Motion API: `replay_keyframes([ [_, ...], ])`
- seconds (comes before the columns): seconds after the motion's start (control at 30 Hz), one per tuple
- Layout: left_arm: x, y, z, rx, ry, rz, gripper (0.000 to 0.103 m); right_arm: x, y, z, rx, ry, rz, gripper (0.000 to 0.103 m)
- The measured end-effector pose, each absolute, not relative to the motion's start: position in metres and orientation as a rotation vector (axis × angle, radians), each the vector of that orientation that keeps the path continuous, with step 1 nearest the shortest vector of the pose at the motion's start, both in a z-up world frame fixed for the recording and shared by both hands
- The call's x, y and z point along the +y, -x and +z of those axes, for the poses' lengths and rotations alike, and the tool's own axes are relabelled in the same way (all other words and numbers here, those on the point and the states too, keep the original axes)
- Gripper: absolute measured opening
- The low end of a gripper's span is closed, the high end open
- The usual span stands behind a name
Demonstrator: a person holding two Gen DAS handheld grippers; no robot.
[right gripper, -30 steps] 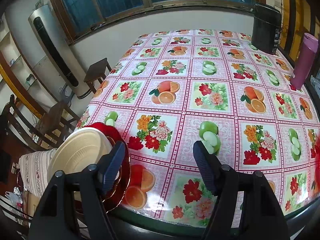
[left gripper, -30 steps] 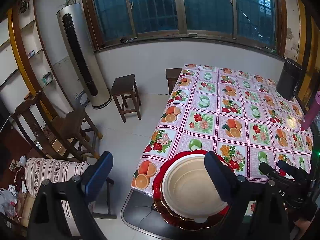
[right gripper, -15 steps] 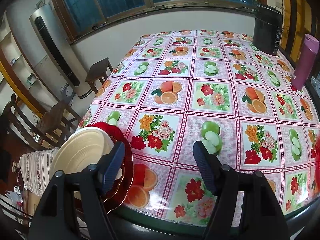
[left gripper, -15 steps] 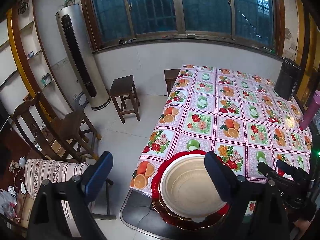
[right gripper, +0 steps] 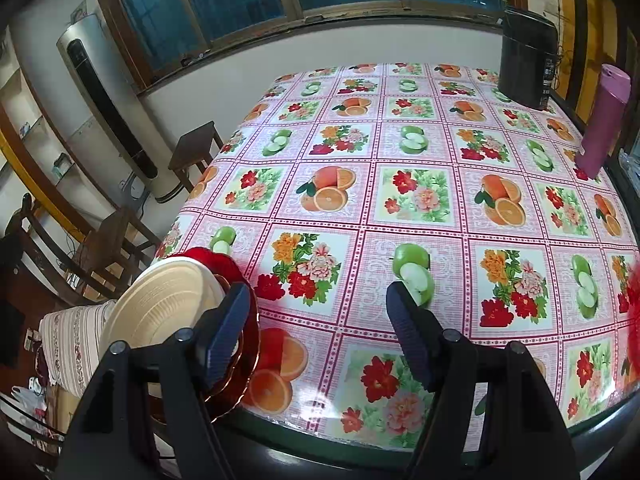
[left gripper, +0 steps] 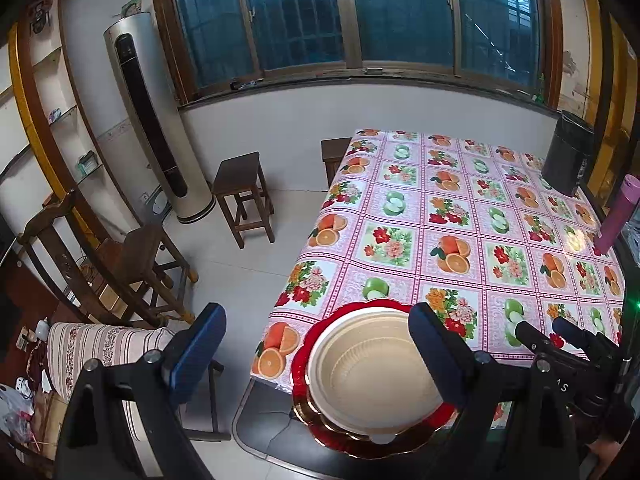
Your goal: Organize plates and bowls
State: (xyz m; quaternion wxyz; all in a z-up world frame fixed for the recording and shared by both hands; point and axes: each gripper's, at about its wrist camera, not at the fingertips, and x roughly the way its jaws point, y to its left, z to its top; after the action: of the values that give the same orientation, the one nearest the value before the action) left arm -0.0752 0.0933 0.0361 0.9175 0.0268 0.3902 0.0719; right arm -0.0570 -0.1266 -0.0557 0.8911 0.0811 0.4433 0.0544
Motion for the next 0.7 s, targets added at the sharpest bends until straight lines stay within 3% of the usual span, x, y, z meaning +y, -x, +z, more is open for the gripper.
replay_keyframes([
  [0.23,0.045,0.056,0.025,0.833,-0.059,0.038,0.099,-0.158,0.064,-0.063,0.925,-0.162,0.039,0.071],
  [0.53,-0.079,0.002,-0.057,1.055,-0.037,-0.162,0.103,-0.273,0.070,-0.094,0.988,-0.211,-0.215,0.074],
  [0.7,-0.114,-0.013,-0.071,1.050,-0.060,-0.158,0.103,-0.318,0.070,-0.100,0.993,-0.235,-0.278,0.074],
])
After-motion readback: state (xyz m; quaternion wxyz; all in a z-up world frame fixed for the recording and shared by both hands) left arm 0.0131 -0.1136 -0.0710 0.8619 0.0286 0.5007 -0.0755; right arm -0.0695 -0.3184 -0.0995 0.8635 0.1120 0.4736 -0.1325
